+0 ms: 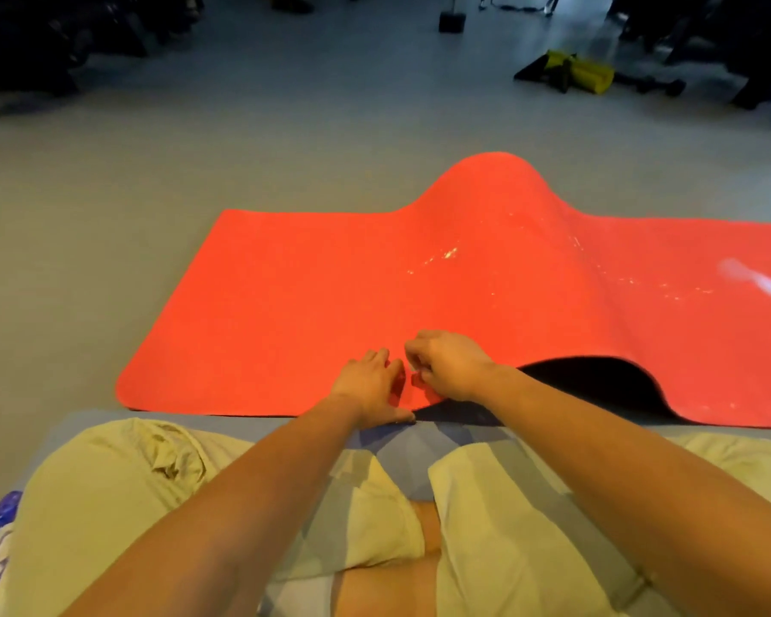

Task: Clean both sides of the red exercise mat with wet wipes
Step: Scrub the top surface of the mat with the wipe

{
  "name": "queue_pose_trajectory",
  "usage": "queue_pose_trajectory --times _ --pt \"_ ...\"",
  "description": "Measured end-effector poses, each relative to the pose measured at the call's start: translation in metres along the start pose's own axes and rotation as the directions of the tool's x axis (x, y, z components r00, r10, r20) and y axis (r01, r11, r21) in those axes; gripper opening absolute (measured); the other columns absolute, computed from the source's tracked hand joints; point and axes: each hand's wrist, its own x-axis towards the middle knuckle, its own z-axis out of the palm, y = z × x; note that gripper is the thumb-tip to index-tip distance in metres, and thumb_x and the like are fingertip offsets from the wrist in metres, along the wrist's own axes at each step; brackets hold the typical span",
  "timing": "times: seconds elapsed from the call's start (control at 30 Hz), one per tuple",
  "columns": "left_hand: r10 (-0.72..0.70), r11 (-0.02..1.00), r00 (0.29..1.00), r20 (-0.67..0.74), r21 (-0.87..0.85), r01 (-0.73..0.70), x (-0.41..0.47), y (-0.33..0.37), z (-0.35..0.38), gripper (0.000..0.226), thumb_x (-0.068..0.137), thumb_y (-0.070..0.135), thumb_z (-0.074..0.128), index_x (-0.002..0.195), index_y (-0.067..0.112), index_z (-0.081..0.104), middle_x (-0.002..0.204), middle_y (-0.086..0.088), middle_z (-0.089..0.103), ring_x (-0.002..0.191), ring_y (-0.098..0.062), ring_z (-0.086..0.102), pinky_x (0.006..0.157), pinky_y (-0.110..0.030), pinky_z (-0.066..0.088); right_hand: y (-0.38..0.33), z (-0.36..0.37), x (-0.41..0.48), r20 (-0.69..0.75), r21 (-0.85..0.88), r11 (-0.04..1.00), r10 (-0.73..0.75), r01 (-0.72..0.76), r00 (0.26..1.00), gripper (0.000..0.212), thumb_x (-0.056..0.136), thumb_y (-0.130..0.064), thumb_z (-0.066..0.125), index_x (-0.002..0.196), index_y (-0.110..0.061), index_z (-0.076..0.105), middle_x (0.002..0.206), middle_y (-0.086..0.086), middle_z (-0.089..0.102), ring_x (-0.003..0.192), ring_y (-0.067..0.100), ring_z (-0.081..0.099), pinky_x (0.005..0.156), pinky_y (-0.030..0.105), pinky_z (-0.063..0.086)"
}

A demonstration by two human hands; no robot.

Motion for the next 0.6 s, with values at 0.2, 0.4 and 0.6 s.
queue_pose_trajectory --times 0.2,0.4,0.6 --pt "0.042 0.992 0.994 -0.098 0.126 -0.030 -0.014 -0.004 -0.038 0.034 0.083 0.019 0.065 0.116 0.016 0.056 0.117 -0.008 0.054 0.111 -0.034 0.054 0.074 -0.043 0.044 0.004 -0.007 -0.015 -0.214 -0.089 0.996 -0.023 0.004 0.977 0.005 0.083 -0.019 0.063 0.084 -0.017 0.068 0.094 0.004 0.048 0.087 0.030 0.052 0.058 0.036 0.041" --pt "-0.025 0.974 0.999 -0.037 0.225 0.033 -0.028 -0.063 -0.071 0.030 0.090 0.016 0.059 0.119 0.021 0.063 0.122 -0.006 0.052 0.119 -0.029 0.052 0.080 -0.043 0.052 -0.013 -0.003 -0.016 -0.051 -0.151 0.984 0.091 -0.097 0.995 0.073 0.072 -0.077 0.056 0.103 -0.011 0.057 0.108 0.004 0.042 0.098 0.025 0.043 0.080 0.038 0.045" --pt "-0.082 0.976 0.996 0.036 0.203 0.073 -0.034 -0.056 -0.049 0.036 0.088 0.013 0.062 0.123 0.018 0.056 0.126 -0.007 0.050 0.121 -0.030 0.051 0.087 -0.044 0.053 -0.025 0.023 -0.010 0.001 -0.296 0.935 0.203 -0.193 0.979 0.035 0.079 -0.009 0.066 0.112 -0.006 0.057 0.125 0.010 0.042 0.115 0.031 0.044 0.064 0.036 0.036"
